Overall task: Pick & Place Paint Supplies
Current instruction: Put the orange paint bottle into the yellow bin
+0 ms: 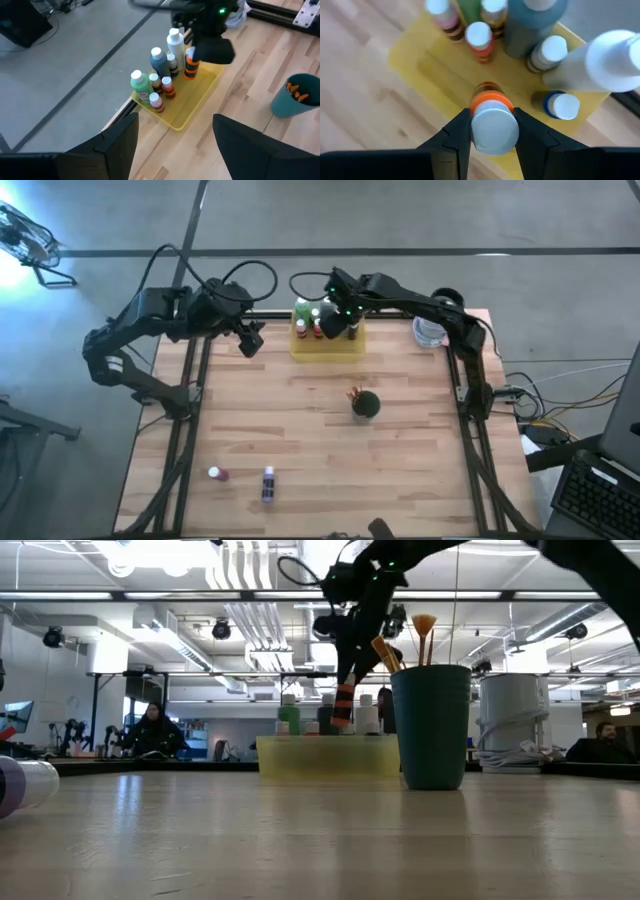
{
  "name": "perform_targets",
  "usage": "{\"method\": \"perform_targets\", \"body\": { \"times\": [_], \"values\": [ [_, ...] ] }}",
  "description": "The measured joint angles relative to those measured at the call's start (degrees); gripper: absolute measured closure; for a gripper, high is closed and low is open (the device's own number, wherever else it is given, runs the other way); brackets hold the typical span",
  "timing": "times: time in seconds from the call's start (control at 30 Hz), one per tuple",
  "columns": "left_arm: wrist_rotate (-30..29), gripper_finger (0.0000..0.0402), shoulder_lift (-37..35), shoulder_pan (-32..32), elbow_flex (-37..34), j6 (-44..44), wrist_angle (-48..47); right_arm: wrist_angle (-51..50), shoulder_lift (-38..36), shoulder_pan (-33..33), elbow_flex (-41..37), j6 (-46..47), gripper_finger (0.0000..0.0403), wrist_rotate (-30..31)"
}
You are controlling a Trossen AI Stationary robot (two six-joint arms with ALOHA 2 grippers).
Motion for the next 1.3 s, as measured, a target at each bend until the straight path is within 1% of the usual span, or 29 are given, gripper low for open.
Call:
{"method": "perform_targets", "body": {
  "times": [0.17,0.27,0.43,0.6,0.7,0.87,1.3],
  "values": [
    [-0.82,0.0143,-0.02,0.0,0.0,1.94,-0.05,-6.25,6.18,0.01,8.29,4.74,0.0292,2.96],
    [-0.83,0.0143,-0.06,0.0,0.02,2.43,-0.02,-8.67,9.39,0.01,11.54,7.88,0.0292,3.98],
    [-0.83,0.0143,-0.06,0.0,0.02,2.71,0.11,-8.35,11.78,0.01,13.12,14.77,0.0292,4.01],
    [-1.53,0.0143,-0.06,0.0,0.02,3.54,0.41,-7.3,13.48,0.01,12.49,19.06,0.0292,6.46],
    [-2.88,0.0143,-0.06,0.0,0.02,5.63,0.41,-6.25,14.08,-0.14,12.49,19.36,0.0292,8.62],
    [-3.11,0.0143,-0.08,0.02,0.02,8.06,0.37,-3.99,15.34,-0.29,12.45,18.92,0.0292,11.07],
    [-3.13,0.0142,-0.08,0.02,0.02,9.98,0.37,-4.45,16.27,-0.57,12.25,16.84,0.0292,11.39]
  ]
}}
